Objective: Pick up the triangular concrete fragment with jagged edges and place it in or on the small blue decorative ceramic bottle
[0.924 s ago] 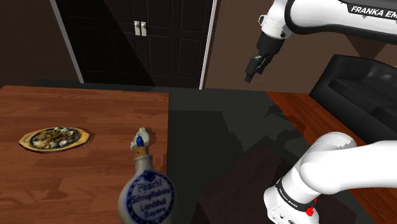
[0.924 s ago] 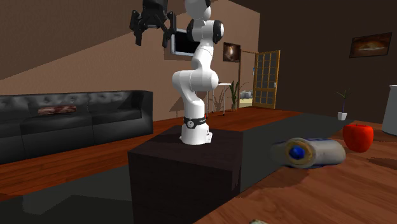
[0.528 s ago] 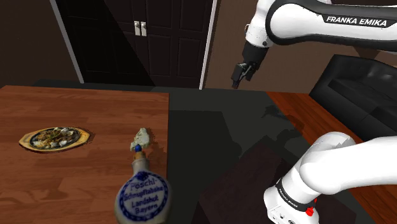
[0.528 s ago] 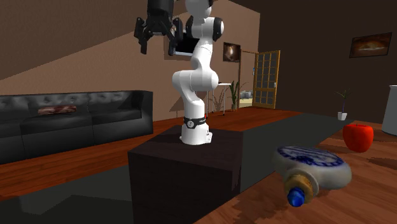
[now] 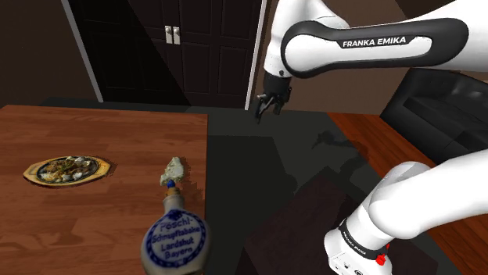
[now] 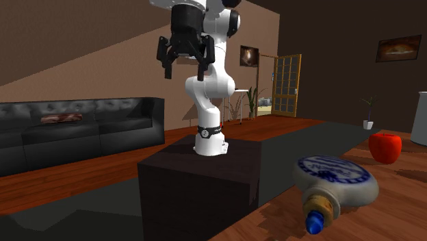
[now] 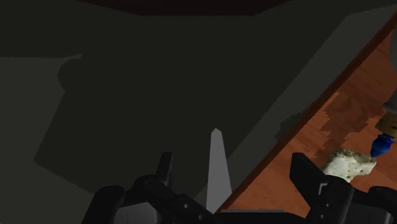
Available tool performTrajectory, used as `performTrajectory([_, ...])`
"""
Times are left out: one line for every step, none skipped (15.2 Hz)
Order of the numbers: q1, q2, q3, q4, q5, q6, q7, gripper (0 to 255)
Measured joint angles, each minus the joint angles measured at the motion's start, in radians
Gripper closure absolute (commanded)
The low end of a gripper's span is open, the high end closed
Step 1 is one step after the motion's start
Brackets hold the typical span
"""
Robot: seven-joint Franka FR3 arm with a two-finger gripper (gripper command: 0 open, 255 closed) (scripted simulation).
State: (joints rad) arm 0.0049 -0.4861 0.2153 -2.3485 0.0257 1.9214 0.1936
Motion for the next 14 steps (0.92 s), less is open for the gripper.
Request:
performTrajectory([0.000,0.030,0.014,0.007,0.004,0.018,0.025,0])
performTrajectory([0.001,0.050,0.025,0.003,0.008,0.038,0.047,0])
performTrajectory([0.003,0.085,0.042,0.017,0.011,0.055,0.076,0])
performTrajectory([0.001,0.122,0.054,0.029,0.010,0.073,0.099,0])
performTrajectory([0.001,0.159,0.068,0.052,0.009,0.083,0.127,0])
performTrajectory([0.002,0.204,0.084,0.073,0.006,0.101,0.158,0])
performTrajectory([0.001,0.241,0.095,0.090,0.002,0.116,0.183,0])
performTrajectory([0.002,0.280,0.108,0.117,-0.002,0.124,0.212,0])
performTrajectory([0.003,0.317,0.117,0.132,-0.008,0.139,0.237,0])
performTrajectory([0.006,0.354,0.128,0.141,-0.014,0.162,0.266,0])
performTrajectory([0.006,0.391,0.135,0.164,-0.022,0.170,0.289,0])
performTrajectory([0.010,0.430,0.143,0.192,-0.031,0.176,0.317,0])
performTrajectory([0.012,0.477,0.149,0.221,-0.044,0.188,0.344,0])
performTrajectory([0.019,0.517,0.156,0.244,-0.054,0.199,0.375,0])
